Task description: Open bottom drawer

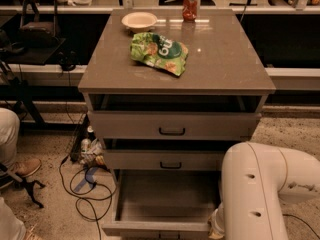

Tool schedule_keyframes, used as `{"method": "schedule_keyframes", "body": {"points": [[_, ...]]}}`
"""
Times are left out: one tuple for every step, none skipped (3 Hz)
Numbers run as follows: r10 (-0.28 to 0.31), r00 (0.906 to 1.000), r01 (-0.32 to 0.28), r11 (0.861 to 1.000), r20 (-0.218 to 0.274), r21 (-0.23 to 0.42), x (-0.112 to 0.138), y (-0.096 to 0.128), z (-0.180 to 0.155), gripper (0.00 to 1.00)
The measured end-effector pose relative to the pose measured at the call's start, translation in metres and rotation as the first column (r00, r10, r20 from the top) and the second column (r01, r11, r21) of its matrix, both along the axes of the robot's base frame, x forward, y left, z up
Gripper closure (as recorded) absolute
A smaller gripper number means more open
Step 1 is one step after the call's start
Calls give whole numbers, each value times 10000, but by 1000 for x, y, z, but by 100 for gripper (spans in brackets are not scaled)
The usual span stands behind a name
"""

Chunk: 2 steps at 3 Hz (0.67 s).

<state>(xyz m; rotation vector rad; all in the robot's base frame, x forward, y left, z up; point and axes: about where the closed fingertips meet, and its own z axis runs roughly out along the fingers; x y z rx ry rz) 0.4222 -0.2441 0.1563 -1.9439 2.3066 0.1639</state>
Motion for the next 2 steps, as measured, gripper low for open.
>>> {"method": "schedule_keyframes", "body": {"points": [[5,10000,-4,10000,-25,8,-1,1,-1,12],[7,10000,-7,10000,-43,13,-2,1,-2,0]]}}
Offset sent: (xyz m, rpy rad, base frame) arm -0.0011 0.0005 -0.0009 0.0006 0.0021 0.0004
